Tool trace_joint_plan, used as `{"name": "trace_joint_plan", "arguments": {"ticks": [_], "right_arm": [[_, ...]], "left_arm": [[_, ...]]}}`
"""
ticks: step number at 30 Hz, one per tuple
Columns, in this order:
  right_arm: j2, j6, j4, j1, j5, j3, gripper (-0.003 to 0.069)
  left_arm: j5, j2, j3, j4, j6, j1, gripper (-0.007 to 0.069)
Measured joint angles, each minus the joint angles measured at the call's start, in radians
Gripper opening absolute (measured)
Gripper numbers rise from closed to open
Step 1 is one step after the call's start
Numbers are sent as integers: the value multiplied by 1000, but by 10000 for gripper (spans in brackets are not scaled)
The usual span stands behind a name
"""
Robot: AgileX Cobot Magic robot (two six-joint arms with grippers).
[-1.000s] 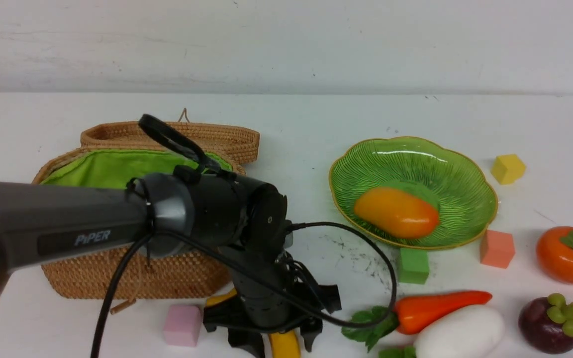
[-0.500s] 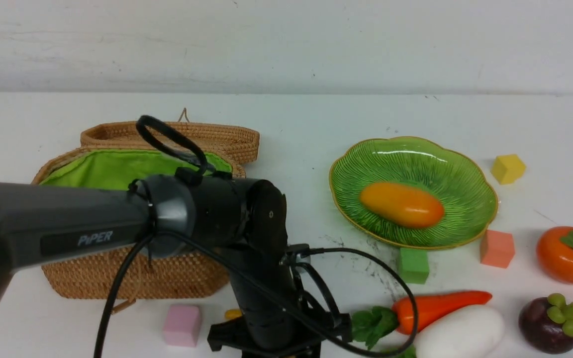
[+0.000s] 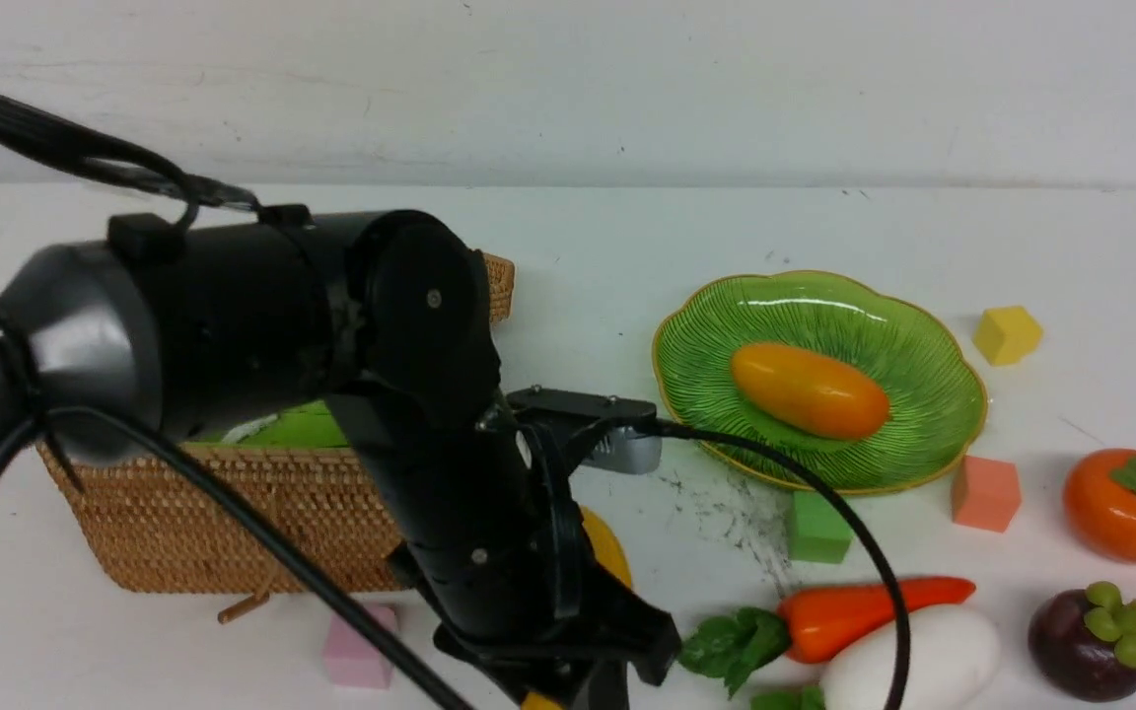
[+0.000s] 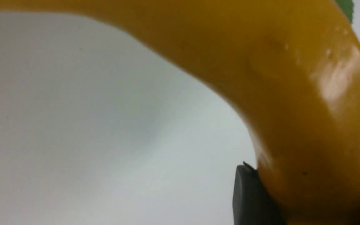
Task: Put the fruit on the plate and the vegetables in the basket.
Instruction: Use the left arm to grab a banana and put it into the right plate
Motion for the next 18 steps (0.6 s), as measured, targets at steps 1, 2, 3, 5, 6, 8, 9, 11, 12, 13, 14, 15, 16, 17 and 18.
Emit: {"name": "trace_joint_plan", "arguments": {"ticks": [1, 2, 3, 5, 6, 8, 9, 11, 12, 13, 14, 15, 16, 17, 18], "right_arm": [[0, 0, 0, 0, 0, 0, 242], [0, 0, 0, 0, 0, 0, 242], [0, 0, 0, 0, 0, 0, 242], [0, 0, 0, 0, 0, 0, 242], [0, 0, 0, 0, 0, 0, 242], [0, 0, 0, 0, 0, 0, 242], [0, 0, 0, 0, 0, 0, 242], [0, 0, 0, 0, 0, 0, 242], [0, 0, 0, 0, 0, 0, 242], [0, 0, 0, 0, 0, 0, 242], [0, 0, 0, 0, 0, 0, 242], [0, 0, 0, 0, 0, 0, 242], [0, 0, 0, 0, 0, 0, 242], [0, 0, 0, 0, 0, 0, 242], [0, 0, 0, 0, 0, 0, 242]], "left_arm": [[3, -1, -3, 10, 33, 0, 305], [4, -1, -11, 33, 80, 0, 305], [5, -1, -18, 46, 103, 0, 305], [1, -1, -36, 89, 158, 0, 305], [-7, -1, -56, 122, 190, 0, 305], [-23, -1, -86, 163, 220, 0, 305], [-35, -1, -103, 190, 237, 0, 305], [-57, -1, -131, 248, 276, 0, 305], [-57, -1, -137, 255, 281, 0, 305], [-66, -1, -148, 285, 306, 0, 305], [-78, -1, -170, 326, 350, 0, 305], [-87, -1, -179, 354, 366, 0, 305], [-105, -1, -190, 377, 397, 0, 305], [-119, -1, -198, 400, 415, 0, 305], [-140, 3, -215, 428, 439, 0, 305]]}}
